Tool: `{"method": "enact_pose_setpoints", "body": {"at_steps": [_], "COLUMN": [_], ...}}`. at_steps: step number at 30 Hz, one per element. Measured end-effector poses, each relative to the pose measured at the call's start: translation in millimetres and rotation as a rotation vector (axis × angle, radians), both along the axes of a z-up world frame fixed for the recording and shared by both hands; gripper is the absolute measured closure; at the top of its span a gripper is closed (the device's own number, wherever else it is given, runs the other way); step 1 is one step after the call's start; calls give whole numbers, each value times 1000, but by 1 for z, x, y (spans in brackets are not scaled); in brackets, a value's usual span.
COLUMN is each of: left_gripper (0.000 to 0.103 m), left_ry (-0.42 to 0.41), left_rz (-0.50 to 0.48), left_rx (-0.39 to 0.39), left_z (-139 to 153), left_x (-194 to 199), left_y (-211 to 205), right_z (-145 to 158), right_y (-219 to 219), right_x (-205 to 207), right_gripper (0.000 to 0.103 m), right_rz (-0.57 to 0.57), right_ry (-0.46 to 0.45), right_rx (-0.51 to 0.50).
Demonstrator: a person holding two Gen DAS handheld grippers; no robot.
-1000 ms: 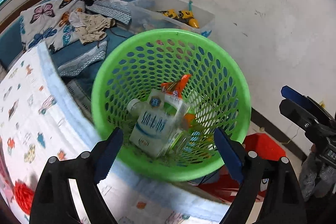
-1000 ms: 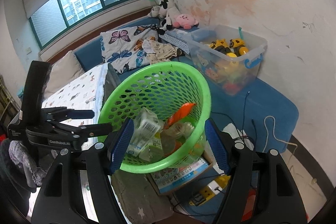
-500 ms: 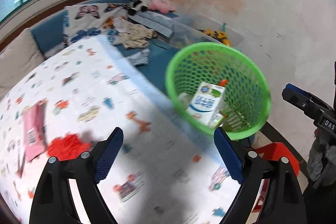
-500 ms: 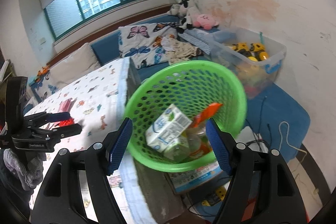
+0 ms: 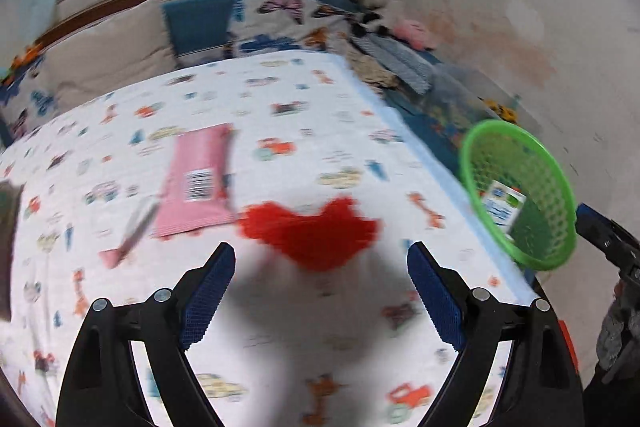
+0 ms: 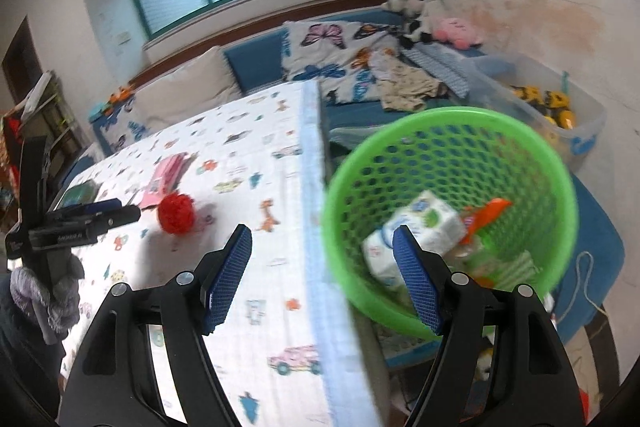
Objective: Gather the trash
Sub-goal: 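Move both open grippers back toward the red mesh on the bed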
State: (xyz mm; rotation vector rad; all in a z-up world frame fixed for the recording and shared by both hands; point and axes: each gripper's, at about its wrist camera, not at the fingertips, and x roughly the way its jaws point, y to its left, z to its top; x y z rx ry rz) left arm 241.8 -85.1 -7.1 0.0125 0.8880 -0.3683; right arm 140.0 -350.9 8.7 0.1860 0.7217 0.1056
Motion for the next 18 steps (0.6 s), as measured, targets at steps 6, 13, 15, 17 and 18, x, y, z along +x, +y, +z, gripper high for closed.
{"method": "enact_pose_setpoints", "body": {"at_steps": [6, 13, 15, 17, 18], "left_gripper": [18, 18, 18, 18, 18], "left_ry": [18, 47, 55, 62, 65], "left_rz": [102, 175, 190, 201, 204], "left_rx": [-1, -21, -25, -29, -32], "left_z": [-4, -10, -12, -14, -14], "left_x": [14, 28, 33, 36, 38], "left_y": [48, 81, 88, 94, 95], "right_z": [-9, -22, -26, -31, -33], "right_y": [44, 102, 116, 131, 136], "right_x": [20, 47, 54, 64, 67], "right_gripper": [30, 30, 30, 30, 30], "right_rz": [96, 219, 251, 278, 286], "right_ry": [25, 55, 65, 73, 79], "right_rx": [-5, -21, -24, -33, -33]}}
